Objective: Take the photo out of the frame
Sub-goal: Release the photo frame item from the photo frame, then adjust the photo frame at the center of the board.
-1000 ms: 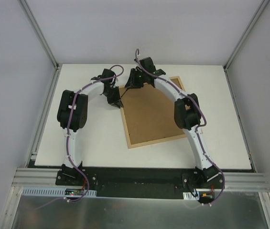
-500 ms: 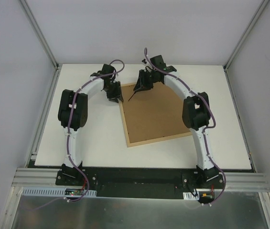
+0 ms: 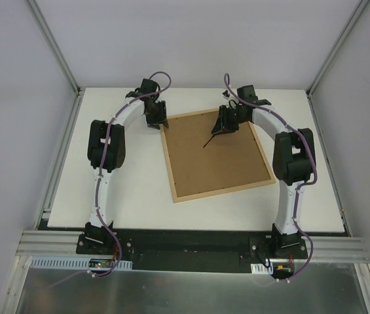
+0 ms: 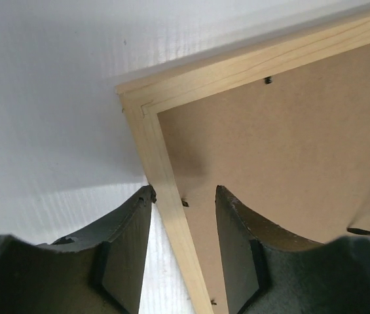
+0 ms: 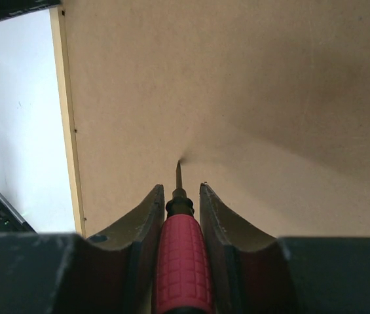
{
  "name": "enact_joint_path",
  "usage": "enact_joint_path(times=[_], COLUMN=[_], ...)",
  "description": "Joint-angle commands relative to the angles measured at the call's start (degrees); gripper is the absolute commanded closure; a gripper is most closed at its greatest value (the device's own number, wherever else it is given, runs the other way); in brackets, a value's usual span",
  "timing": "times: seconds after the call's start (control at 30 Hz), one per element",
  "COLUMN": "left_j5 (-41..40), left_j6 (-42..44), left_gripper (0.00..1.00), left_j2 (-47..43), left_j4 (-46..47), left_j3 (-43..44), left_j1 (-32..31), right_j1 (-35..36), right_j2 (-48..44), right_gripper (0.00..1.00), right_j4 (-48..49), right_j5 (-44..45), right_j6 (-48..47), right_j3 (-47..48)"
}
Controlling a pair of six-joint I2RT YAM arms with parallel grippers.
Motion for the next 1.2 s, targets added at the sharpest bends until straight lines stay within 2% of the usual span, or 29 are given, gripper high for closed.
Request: enact_joint_path(times=[0.0, 0.4, 0.83, 1.03, 1.17], left_j5=[-1.96, -7.49, -11.36, -11.19, -10.04], left_j6=[0.96, 0.52, 0.52, 0.43, 0.35], left_gripper=[0.58, 0.63, 0.66, 0.72, 0.90], left_j2=[0.87, -0.63, 0.17, 0.78, 1.48], left_j4=[-3.74, -5.58, -6.20, -6.20, -6.20], left_j3=[0.24, -2.49, 1.90, 2.52, 3.14], left_j1=[-0.92, -2.86, -2.68, -2.42, -2.33], right_j1=[0.16, 0.42, 0.60, 0.77, 1.04], right_j2=[-3.46, -6.53, -7.50, -7.50, -7.76], right_gripper=[1.00, 1.00, 1.00, 1.00, 1.00], right_j4=[2.80, 5.53, 6.85, 7.02, 7.11], right_j5=[2.04, 3.80, 1.95, 1.60, 1.69], right_j6=[-2.19, -1.48, -0.87, -0.78, -0.78], right_j3=[-2.61, -7.36, -10.35, -10.97, -11.05])
